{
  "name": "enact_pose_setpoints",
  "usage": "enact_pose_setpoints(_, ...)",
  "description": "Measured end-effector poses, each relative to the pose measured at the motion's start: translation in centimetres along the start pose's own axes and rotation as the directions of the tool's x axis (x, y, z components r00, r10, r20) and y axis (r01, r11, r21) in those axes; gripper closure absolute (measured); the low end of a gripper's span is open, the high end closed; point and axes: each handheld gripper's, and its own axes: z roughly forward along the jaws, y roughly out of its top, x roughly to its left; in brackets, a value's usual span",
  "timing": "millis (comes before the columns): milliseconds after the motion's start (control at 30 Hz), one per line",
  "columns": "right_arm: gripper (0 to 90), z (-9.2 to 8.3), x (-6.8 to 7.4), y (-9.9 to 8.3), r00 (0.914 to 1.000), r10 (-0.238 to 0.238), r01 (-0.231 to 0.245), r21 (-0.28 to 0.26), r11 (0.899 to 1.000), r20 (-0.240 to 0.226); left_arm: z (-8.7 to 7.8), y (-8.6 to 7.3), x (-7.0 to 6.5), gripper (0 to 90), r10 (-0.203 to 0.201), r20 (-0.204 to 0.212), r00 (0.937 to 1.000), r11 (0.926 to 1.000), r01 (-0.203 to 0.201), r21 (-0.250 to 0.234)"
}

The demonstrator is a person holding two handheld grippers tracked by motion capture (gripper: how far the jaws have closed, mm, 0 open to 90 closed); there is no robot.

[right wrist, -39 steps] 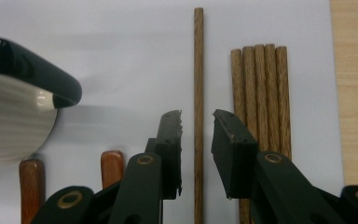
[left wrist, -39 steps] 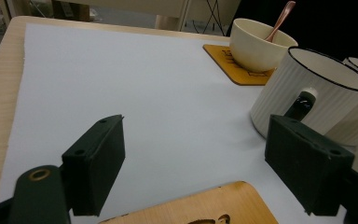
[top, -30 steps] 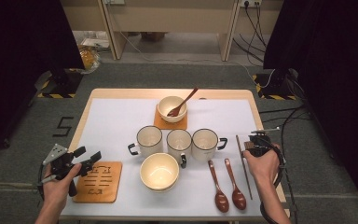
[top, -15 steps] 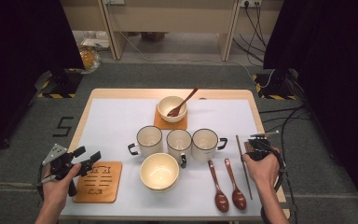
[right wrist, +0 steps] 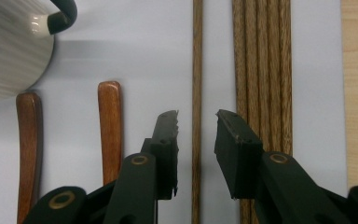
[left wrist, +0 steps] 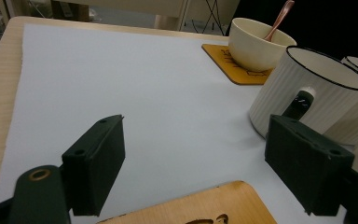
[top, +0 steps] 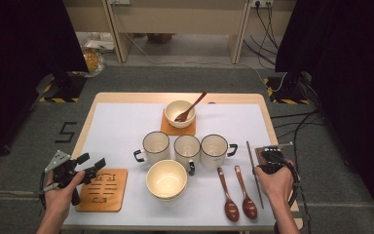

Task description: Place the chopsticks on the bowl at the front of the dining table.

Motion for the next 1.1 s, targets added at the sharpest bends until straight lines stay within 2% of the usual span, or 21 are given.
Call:
enact_pose_setpoints(533, 67.4, -0.2, 0.1, -1.2, 0.9999, -0.012, 0.012, 0.009, 1.000, 0.001, 0.0, 0.0, 0.0, 19.4, 0.001, 0.001, 1.0000, 1.0000, -0.001, -0.001)
enact_pose_setpoints(1100, 70.2, -0.3, 0.0, -1.9, 0.9997, -0.023, 0.023, 0.055, 0.998, 0.007, 0.0, 0.0, 0.0, 19.4, 0.001, 0.002, 1.0000, 1.0000, -0.001, 0.002)
